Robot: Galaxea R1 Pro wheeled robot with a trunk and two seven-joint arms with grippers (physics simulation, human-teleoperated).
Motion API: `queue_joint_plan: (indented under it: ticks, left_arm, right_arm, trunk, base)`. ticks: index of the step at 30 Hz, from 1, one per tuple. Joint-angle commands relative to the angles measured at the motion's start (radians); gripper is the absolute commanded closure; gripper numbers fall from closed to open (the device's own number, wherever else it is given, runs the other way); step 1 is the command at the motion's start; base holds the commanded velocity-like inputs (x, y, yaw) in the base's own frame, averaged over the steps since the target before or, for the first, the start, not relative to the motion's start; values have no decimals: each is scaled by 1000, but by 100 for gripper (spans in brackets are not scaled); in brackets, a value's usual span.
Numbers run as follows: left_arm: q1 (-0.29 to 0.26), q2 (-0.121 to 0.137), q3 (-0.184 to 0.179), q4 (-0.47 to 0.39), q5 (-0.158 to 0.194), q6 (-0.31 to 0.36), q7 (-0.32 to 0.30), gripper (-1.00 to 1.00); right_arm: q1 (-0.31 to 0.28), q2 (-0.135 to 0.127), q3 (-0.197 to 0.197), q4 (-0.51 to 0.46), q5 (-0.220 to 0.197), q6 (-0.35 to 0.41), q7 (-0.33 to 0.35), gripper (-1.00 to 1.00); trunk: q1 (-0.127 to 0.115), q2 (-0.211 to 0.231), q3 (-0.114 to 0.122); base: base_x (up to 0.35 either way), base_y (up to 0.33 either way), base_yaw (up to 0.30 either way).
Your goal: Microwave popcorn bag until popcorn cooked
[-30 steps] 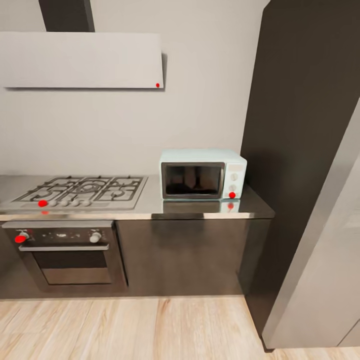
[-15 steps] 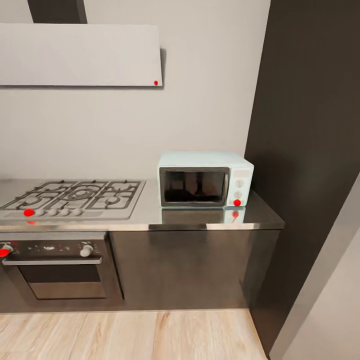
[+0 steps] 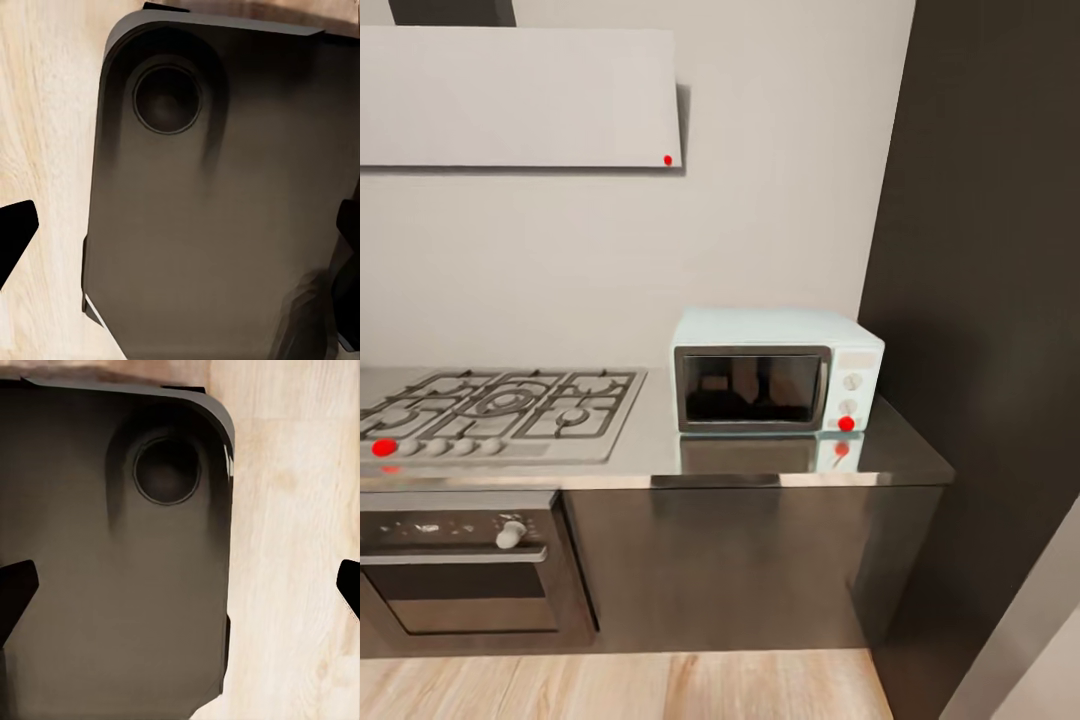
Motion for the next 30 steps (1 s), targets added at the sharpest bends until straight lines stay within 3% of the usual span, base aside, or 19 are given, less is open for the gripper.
queue_joint_plan:
  ticks: [1, 16, 19, 22, 30]
  left_arm:
    - [0, 0, 1, 0, 8, -2, 0, -100]
    - [0, -1, 3, 0, 6, -3, 1, -100]
    - [0, -2, 3, 0, 6, -4, 3, -100]
    - [0, -1, 3, 0, 6, -4, 4, -100]
    - [0, -1, 3, 0, 6, -4, 4, -100]
  right_arm:
    - [0, 0, 1, 0, 0, -4, 0, -100]
    - [-1, 0, 0, -5, 5, -2, 0, -100]
    - [0, -1, 0, -203, 11, 23, 7, -100]
    - [0, -2, 0, -367, 33, 109, 9, -100]
    - [0, 2, -3, -1026, 112, 559, 10, -100]
  trunk:
    - [0, 0, -1]
    - [0, 0, -1]
    - [0, 0, -1]
    - [0, 0, -1]
    - [0, 0, -1]
  base:
    - [238, 0, 0]
    - [33, 0, 0]
    - [0, 0, 0]
    - [0, 0, 0]
    - [0, 0, 0]
